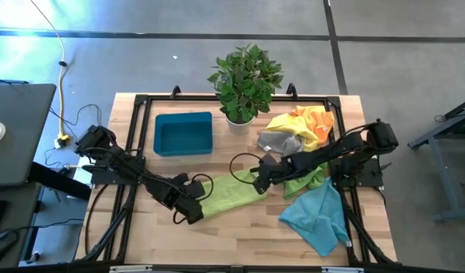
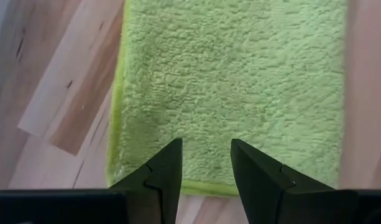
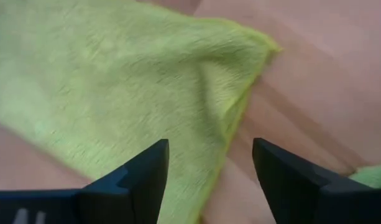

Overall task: Fold microfiber towels
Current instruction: Fold the light green towel

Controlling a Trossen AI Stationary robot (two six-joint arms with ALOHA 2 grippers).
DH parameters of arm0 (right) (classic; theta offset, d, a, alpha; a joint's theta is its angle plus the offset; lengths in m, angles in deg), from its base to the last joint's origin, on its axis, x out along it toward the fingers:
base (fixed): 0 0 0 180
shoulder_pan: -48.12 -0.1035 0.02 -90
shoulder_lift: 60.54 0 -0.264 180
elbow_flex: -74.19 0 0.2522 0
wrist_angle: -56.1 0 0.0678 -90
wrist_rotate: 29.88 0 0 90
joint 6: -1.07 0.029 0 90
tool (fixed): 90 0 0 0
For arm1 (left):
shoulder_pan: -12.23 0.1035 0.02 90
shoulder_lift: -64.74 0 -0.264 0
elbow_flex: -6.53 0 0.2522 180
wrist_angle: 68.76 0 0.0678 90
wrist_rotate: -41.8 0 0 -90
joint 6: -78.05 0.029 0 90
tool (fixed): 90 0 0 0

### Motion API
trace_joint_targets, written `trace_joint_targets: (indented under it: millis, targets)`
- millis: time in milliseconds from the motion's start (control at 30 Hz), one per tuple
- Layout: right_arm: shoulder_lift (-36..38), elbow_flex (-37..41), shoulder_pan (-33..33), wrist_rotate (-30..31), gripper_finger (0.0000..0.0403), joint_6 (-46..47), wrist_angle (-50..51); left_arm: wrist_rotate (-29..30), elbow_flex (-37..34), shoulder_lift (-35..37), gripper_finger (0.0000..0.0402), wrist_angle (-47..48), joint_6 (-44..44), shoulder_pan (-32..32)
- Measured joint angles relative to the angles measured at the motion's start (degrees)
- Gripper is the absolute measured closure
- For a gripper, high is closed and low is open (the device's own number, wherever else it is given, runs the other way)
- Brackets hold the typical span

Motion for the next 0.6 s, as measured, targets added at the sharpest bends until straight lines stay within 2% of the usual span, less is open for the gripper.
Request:
trace_joint_targets:
  millis: [167,400,600]
  targets:
    - [0.0,3.2,-0.2,1.4,0.0189,1.8,-2.4,-0.1,-1.7,-0.6,0.0275,-1.6,-1.3,0.0]
    - [-0.4,8.4,-0.9,-0.2,0.0209,4.6,-17.1,-2.4,-2.9,-2.1,0.0275,-4.3,-2.7,0.0]
    - [-4.1,7.1,-2.2,1.3,0.0215,4.2,-17.9,-2.4,-2.9,-2.1,0.0275,-5.4,-2.7,0.4]
